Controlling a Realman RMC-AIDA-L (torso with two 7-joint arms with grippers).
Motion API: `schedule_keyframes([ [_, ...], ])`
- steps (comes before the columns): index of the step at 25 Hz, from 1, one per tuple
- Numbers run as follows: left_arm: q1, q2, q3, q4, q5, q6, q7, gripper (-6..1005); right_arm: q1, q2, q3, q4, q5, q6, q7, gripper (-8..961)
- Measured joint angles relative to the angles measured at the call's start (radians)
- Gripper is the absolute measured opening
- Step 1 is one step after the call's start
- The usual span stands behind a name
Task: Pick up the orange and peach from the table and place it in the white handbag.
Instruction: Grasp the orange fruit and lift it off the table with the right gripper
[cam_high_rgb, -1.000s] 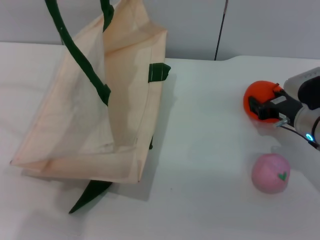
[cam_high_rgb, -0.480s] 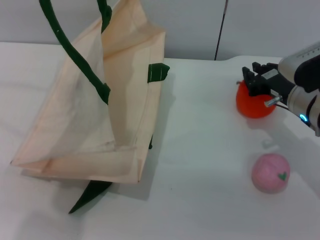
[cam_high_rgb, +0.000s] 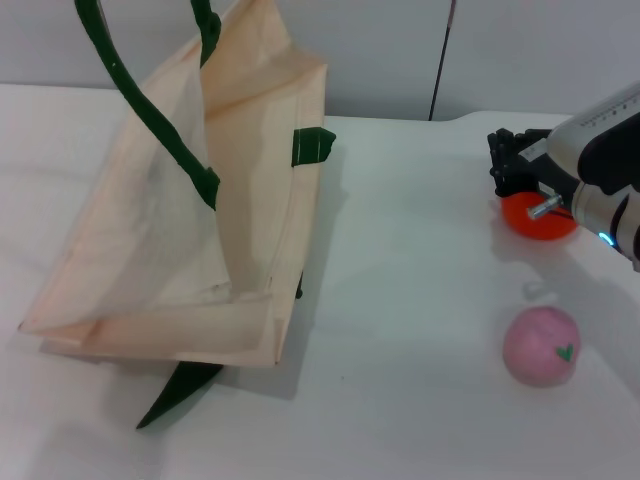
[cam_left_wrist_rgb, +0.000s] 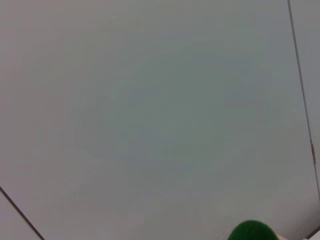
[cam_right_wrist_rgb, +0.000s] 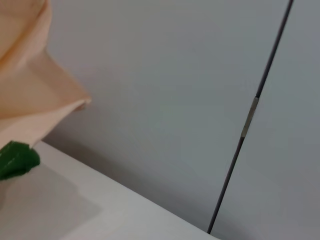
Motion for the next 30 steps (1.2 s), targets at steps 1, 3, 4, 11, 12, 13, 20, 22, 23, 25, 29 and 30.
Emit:
schedule_keyframes([
  [1, 0.000, 0.000, 0.000, 0.000, 0.000, 0.000, 0.000, 122, 0.000, 0.000, 0.001, 0.000, -0.003, 0.000, 0.001, 56],
  [3, 0.001, 0.000, 0.000, 0.000, 0.000, 0.000, 0.001, 121, -0.003, 0.001, 0.007, -0.001, -0.001, 0.004, 0.003, 37],
  [4, 0.003, 0.001, 0.000, -0.001, 0.000, 0.000, 0.001, 121, -0.012, 0.001, 0.010, -0.008, 0.000, 0.009, 0.003, 27],
  [11, 0.012, 0.002, 0.000, -0.001, 0.000, 0.000, 0.002, 121, -0.066, 0.000, 0.032, -0.072, -0.005, 0.025, 0.000, 354],
  [12, 0.012, 0.003, 0.000, -0.001, 0.001, 0.000, 0.002, 121, -0.070, 0.000, 0.035, -0.075, -0.005, 0.030, 0.000, 402],
  [13, 0.012, 0.003, 0.000, -0.001, 0.004, 0.000, 0.002, 121, -0.074, 0.000, 0.038, -0.078, -0.005, 0.034, 0.000, 451],
  [20, 0.012, 0.003, 0.000, -0.002, 0.024, -0.007, 0.009, 121, -0.080, 0.000, 0.050, -0.061, 0.004, 0.031, 0.005, 610],
  [22, 0.012, 0.002, 0.000, -0.002, 0.024, -0.007, 0.009, 121, -0.081, 0.000, 0.066, -0.044, 0.004, 0.027, 0.006, 656],
  [23, 0.011, 0.002, 0.000, -0.002, 0.024, -0.008, 0.009, 121, -0.081, 0.000, 0.073, -0.035, 0.004, 0.027, 0.008, 678],
  [25, 0.009, 0.002, 0.000, -0.002, 0.024, -0.008, 0.009, 121, -0.081, 0.000, 0.088, -0.016, 0.004, 0.024, 0.016, 732],
  [29, 0.012, 0.002, -0.002, -0.001, 0.025, -0.008, 0.008, 121, -0.081, -0.001, 0.100, 0.000, 0.003, -0.008, 0.042, 857],
  [30, 0.013, 0.002, -0.002, -0.001, 0.025, -0.008, 0.008, 121, -0.081, -0.001, 0.103, 0.002, 0.003, -0.018, 0.049, 888],
])
